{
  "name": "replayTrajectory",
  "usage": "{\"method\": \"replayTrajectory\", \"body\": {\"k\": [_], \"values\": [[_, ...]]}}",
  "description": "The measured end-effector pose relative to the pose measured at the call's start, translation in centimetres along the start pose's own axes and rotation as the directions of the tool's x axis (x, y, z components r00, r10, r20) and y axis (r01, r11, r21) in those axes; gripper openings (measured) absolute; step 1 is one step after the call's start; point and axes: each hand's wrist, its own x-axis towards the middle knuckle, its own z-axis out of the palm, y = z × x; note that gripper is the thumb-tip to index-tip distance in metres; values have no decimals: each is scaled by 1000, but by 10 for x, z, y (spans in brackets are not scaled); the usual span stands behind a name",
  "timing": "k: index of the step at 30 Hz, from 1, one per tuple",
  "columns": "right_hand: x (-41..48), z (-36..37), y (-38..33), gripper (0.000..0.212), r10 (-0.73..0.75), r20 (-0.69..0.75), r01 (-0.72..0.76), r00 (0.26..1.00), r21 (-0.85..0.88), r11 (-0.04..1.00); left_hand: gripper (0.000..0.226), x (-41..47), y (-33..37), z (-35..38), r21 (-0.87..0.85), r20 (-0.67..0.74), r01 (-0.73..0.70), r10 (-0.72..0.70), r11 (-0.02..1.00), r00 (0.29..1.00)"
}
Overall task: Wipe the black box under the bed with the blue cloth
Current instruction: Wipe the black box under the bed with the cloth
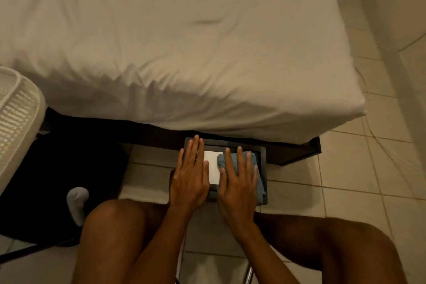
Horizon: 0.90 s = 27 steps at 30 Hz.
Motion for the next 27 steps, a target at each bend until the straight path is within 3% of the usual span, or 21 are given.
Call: {"method": "replayTrajectory", "body": {"k": [5, 10, 16, 27], "values": [[43, 4, -15, 54, 115, -42, -116, 992, -15, 993, 58, 5, 1, 1, 7, -1, 12, -12, 1000, 1000], [16, 3, -4, 60, 20, -11, -20, 1000, -61, 998, 57, 5, -1, 5, -11, -12, 32, -33, 999, 999], [42, 5, -12, 56, 95, -26, -96, 995, -28, 995, 57, 7, -1, 5, 2, -26, 33, -33, 999, 999], [36, 1, -5, 57, 87, -4, -87, 996, -31, 996, 58, 6, 1, 7, 6, -25, 40, -40, 999, 999]]}}
